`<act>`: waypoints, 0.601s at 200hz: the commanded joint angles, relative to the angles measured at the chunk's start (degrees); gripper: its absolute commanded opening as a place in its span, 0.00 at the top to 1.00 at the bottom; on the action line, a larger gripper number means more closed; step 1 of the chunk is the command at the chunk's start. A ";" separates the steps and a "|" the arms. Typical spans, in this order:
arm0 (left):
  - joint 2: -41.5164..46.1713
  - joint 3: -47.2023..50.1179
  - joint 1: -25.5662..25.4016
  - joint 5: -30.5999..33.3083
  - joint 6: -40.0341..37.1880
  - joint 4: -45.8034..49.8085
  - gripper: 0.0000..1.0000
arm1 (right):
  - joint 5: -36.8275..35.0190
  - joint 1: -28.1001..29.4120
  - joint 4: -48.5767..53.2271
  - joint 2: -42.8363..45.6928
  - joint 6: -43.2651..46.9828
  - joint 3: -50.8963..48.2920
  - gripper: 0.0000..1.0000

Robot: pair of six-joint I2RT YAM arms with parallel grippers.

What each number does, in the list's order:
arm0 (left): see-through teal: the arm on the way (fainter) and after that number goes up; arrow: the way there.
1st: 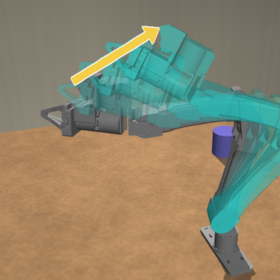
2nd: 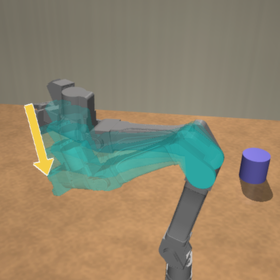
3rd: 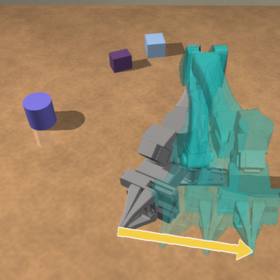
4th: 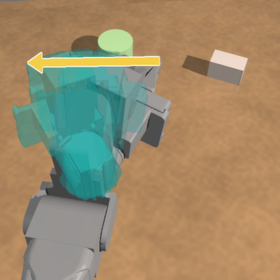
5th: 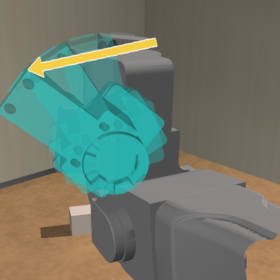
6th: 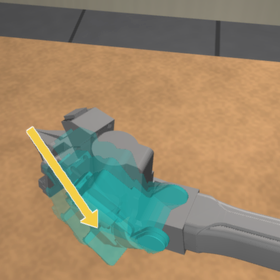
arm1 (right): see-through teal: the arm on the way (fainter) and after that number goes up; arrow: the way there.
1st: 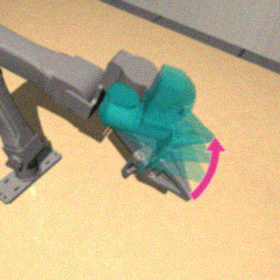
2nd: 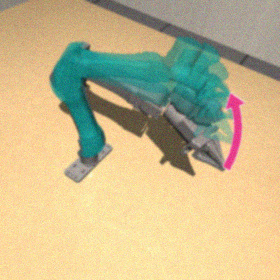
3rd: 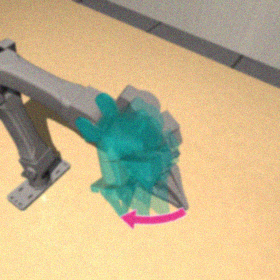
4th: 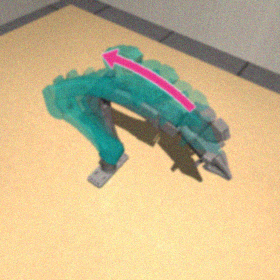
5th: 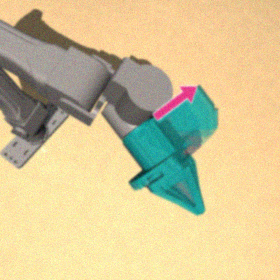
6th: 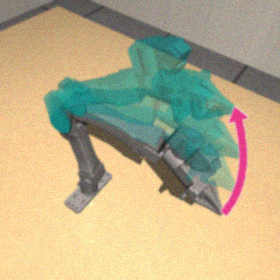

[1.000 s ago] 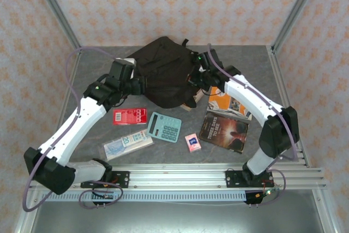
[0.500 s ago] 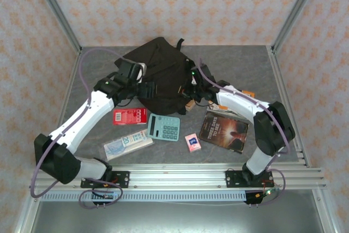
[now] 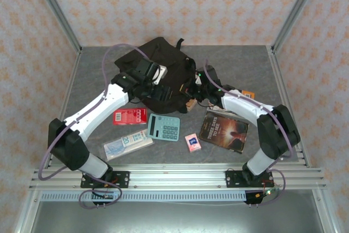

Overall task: Pack the student bag
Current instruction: Unzip the student bag at the top-center of the table.

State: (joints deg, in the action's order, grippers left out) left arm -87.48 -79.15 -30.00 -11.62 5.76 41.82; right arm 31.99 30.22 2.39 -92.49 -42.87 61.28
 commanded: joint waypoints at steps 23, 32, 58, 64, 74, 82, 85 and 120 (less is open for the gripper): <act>-3.46 -3.67 -0.22 -1.26 -5.57 0.28 0.18 | 6.54 -0.72 -5.20 1.43 -0.70 -0.06 1.00; -3.97 -4.06 -0.17 -2.34 -5.84 0.66 0.18 | 7.05 -1.07 -5.22 1.39 -0.77 -0.19 1.00; -4.03 -3.06 -0.34 -2.24 -6.11 0.22 0.18 | 8.19 -1.74 -5.29 1.50 -0.72 -0.63 1.00; -4.17 -2.79 -0.33 -1.62 -6.20 -0.01 0.18 | 8.54 -1.87 -5.38 1.50 -0.66 -0.66 1.00; -4.59 -2.72 -0.25 -0.87 -6.48 -0.07 0.18 | 9.05 -2.00 -5.36 1.48 -0.55 -0.73 1.00; -5.24 -2.97 -0.34 -0.08 -6.49 -0.01 0.19 | 9.34 -2.09 -5.41 1.55 -0.55 -0.80 1.00; -5.44 -3.09 -0.28 0.26 -6.47 0.08 0.19 | 9.43 -2.09 -5.51 1.60 -0.55 -0.85 1.00; -8.74 -5.48 -0.24 1.86 -6.46 0.21 0.30 | 10.56 -2.18 -6.16 1.56 -0.72 -1.22 1.00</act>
State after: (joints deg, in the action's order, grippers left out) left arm -93.69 -82.17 -30.02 -12.40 0.19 41.78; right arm 38.92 28.05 -0.05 -92.49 -43.11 60.58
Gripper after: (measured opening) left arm 0.753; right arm 0.041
